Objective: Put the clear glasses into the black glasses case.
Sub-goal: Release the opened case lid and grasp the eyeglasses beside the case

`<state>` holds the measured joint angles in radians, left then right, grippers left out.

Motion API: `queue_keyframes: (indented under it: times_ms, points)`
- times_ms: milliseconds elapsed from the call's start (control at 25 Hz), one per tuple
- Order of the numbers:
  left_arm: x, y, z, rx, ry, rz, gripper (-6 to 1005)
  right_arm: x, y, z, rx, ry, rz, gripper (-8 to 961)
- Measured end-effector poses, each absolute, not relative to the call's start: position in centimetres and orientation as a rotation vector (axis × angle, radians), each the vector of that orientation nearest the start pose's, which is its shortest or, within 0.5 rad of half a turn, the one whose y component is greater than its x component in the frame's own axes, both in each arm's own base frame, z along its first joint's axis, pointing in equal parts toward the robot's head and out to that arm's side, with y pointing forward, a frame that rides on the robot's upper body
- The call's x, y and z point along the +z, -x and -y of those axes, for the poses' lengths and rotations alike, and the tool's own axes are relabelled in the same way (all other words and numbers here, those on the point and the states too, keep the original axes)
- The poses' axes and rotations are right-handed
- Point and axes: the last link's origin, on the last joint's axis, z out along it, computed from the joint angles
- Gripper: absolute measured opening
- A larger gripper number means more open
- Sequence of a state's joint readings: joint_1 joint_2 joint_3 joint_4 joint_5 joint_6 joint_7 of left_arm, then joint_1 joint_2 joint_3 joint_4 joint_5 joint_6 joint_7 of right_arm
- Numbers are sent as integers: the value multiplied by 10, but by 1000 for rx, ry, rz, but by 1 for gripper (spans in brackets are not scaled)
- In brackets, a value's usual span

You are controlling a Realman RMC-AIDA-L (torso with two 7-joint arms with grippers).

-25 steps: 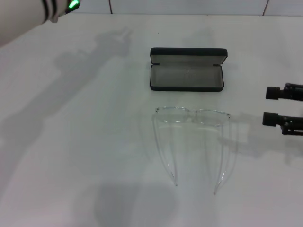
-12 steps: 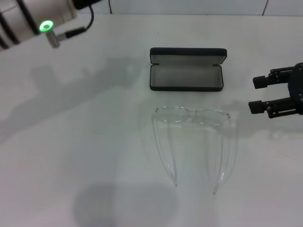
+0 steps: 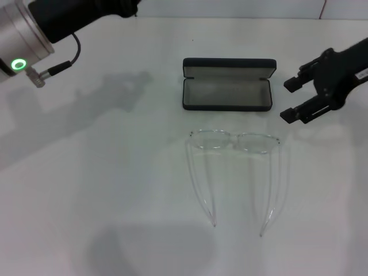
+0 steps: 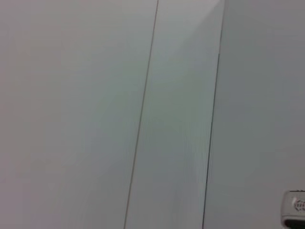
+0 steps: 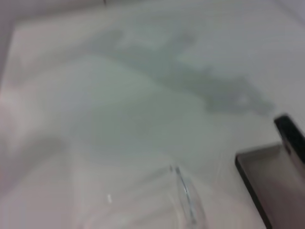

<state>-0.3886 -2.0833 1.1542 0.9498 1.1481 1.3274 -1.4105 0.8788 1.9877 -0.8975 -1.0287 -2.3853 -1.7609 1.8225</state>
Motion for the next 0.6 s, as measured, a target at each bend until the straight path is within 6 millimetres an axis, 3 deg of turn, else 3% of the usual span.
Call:
queue_keyframes:
  times_ms: [280,600]
  points:
    - [49,186,-351,-1270,2297,400,108,14,-117,-407,-438,3042,-172,721]
    - [48,202,-346,-1263,2264,439,108,-21,-107,-417,-570,2999,-40,721]
